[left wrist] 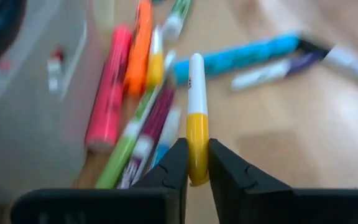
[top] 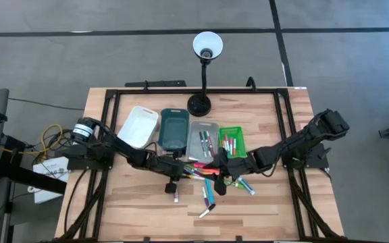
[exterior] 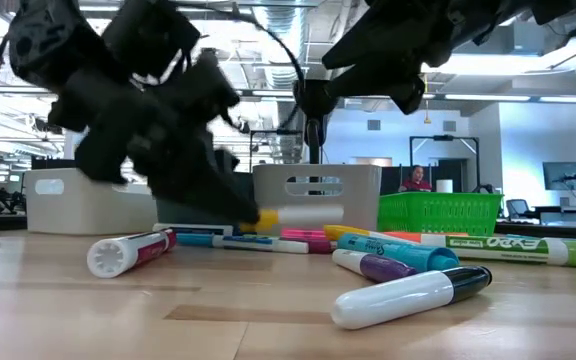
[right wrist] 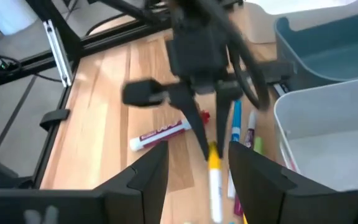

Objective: Pick & Place Markers
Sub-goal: Put the left small yellow highlighter pen into the green bin

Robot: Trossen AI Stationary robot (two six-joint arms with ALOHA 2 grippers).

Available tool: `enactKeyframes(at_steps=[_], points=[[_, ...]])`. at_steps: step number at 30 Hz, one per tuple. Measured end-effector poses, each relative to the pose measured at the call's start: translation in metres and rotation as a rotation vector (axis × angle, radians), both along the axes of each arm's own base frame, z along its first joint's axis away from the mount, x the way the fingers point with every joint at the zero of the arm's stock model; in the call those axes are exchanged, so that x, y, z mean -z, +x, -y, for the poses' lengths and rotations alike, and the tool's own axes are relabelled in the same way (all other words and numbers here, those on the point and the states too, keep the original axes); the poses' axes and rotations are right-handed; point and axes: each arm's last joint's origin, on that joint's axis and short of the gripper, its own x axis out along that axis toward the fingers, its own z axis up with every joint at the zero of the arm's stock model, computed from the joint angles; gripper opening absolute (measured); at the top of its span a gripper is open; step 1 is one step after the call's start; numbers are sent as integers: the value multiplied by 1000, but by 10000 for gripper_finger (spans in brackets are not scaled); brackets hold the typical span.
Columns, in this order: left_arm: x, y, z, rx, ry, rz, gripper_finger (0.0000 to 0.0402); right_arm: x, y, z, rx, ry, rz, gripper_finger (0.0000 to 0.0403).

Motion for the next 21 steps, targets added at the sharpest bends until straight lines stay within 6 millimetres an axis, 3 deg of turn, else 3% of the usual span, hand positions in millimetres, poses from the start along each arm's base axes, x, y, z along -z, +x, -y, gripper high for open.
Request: enactKeyframes(at_steps=[10,16,21], points=[[-40,-6,6,23,-34,114,42,9,3,1,12,-5,-27,156],[-46,-7,6,3,-19,137,35,31,15,8,29,-7,-64,156],[-45,-7,6,-11,-7,132,41,37,21,13,2,28,-66,156]])
